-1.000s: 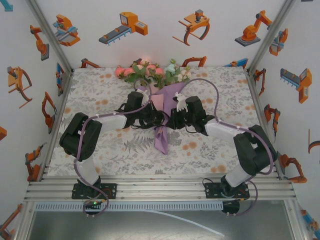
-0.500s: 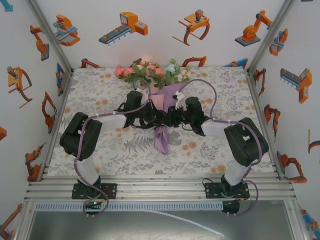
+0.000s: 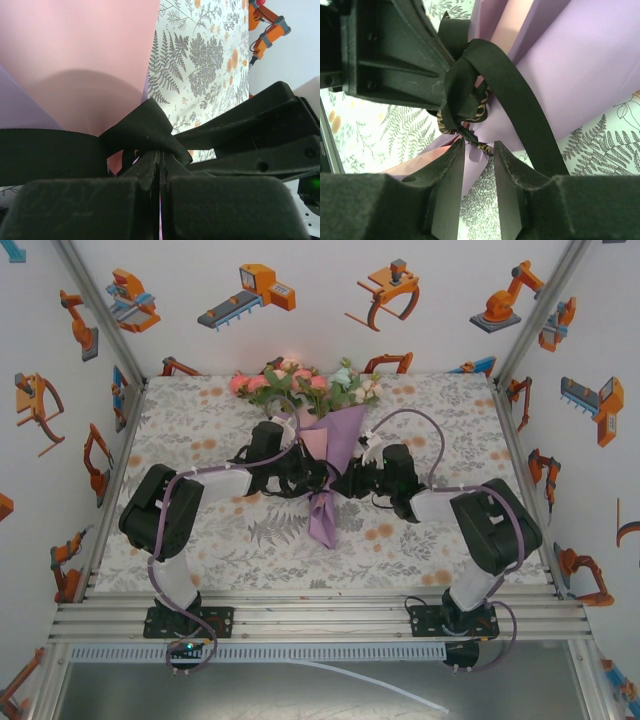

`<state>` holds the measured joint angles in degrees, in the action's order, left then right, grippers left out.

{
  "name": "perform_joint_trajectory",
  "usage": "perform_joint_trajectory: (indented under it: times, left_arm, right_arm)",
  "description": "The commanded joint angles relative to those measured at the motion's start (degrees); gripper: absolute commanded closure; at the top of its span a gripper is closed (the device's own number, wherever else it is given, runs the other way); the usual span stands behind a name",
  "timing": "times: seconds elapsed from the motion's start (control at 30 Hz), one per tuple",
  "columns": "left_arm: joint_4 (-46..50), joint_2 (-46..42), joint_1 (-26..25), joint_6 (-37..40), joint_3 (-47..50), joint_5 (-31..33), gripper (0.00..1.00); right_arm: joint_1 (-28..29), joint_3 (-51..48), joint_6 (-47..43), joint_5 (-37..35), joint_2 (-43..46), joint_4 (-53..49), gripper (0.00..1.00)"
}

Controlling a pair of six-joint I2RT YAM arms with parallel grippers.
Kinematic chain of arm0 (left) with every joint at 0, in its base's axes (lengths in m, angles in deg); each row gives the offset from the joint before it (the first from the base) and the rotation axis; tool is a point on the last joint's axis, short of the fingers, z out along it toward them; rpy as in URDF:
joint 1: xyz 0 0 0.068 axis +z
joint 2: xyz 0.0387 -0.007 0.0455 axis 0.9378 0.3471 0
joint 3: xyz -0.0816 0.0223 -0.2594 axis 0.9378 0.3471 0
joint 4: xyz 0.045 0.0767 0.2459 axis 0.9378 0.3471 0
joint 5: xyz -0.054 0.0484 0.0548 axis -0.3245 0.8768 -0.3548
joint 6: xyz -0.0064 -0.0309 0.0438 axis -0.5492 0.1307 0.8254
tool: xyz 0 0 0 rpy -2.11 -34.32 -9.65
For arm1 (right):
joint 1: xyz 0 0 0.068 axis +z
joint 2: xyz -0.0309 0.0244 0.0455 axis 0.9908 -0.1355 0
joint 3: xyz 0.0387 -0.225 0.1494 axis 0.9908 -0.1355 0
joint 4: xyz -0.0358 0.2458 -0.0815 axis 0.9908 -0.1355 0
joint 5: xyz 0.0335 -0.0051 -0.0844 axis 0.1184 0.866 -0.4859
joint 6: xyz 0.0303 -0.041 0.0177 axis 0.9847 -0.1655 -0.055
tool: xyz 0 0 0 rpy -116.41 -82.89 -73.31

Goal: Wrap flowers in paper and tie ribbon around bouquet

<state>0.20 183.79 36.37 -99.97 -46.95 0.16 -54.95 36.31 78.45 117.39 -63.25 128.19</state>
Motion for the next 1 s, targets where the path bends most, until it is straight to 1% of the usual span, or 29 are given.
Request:
perform_joint_trajectory:
  times: [0.0,0.07,0.17,0.37,0.57,0.63,0.73,0.8,0.9,0.97]
  left_arm:
    - [-1.16,-1.04,0.28,-0.4,0.67,-0.78,1.0]
    - [-1.16,-1.09,0.29,-0.48,0.7,-0.68,1.0]
    - [-1.2,-0.93,0.32,-0.49,0.74,-0.71,1.0]
    - [-1.55,-0.48,0.27,-0.76,0.35,-1.15,1.0]
    - [-2.03,-0.16,0.27,-1.09,0.28,-1.67,1.0]
    - [-2.18,-0.3,0.27,-1.19,0.48,-1.67,1.0]
    - [-2.46,-0.25,0.27,-1.28,0.52,-1.98,1.0]
    - [-2.82,-0.21,0.23,-1.53,0.61,-2.26,1.0]
    - [-3.18,-0.14,0.32,-1.55,0.61,-2.37,1.0]
    - [-2.92,-0.13,0.27,-1.5,0.46,-2.29,1.0]
  right_arm:
    - [-0.11,2.72,2.2,-0.49,-2.32,5.04,0.69]
    - [-0.05,3.62,2.47,0.2,-2.88,5.26,0.68]
    - [-0.02,4.07,4.01,0.97,-3.76,6.73,0.6]
    - [0.02,3.88,4.68,2.04,-4.73,9.76,0.52]
    - [0.07,5.02,4.93,4.82,-7.71,14.58,0.49]
    - [0.16,5.24,5.27,4.91,-8.32,15.61,0.51]
    - [0.16,5.57,5.48,4.8,-8.71,15.76,0.57]
    - [0.21,6.09,5.73,5.22,-9.11,15.85,0.58]
    - [0.22,6.21,6.13,4.81,-9.25,15.88,0.67]
    - [0.24,6.04,6.2,4.65,-9.25,15.86,0.75]
